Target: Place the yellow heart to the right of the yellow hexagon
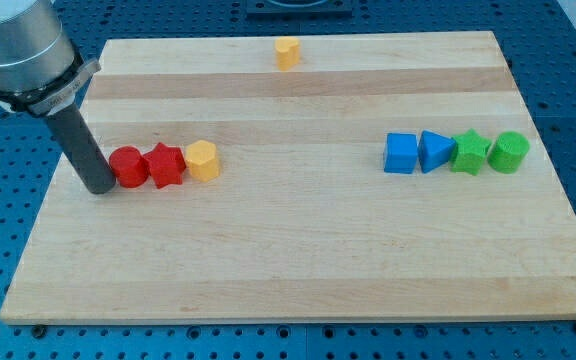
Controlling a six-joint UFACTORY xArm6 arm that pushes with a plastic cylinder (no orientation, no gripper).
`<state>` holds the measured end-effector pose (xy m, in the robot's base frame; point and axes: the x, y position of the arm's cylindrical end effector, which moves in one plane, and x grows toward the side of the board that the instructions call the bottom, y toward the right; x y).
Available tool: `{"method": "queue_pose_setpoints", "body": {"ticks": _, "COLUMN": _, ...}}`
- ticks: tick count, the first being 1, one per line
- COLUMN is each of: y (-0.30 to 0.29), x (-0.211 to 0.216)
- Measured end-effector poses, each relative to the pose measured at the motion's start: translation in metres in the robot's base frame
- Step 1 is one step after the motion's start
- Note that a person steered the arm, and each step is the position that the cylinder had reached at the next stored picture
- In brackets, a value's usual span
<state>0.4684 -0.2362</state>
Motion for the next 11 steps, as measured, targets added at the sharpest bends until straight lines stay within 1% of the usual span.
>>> {"method": "queue_pose_setpoints", "body": {"ticks": 1, "y": -0.028, "x": 0.003}}
{"method": "queue_pose_setpoints", "body": {"ticks": 2, "y": -0.061, "x": -0.027}}
{"method": "queue_pose_setpoints", "body": {"ticks": 3, "y": -0.058, "x": -0.105}}
{"method": "queue_pose_setpoints", "body": {"ticks": 4, "y": -0.014, "x": -0.133}}
{"method": "queue_pose_setpoints", "body": {"ticks": 5, "y": 0.054, "x": -0.128}}
{"method": "queue_pose_setpoints", "body": {"ticks": 7, "y": 0.222, "x": -0.133}}
{"method": "queue_pose_setpoints", "body": {"ticks": 8, "y": 0.291, "x": -0.177}}
{"method": "queue_pose_setpoints", "body": {"ticks": 9, "y": 0.327, "x": -0.241}}
{"method": "queue_pose_setpoints", "body": {"ticks": 10, "y": 0.324, "x": -0.276}}
{"method": "queue_pose_setpoints", "body": {"ticks": 11, "y": 0.295, "x": -0.275}}
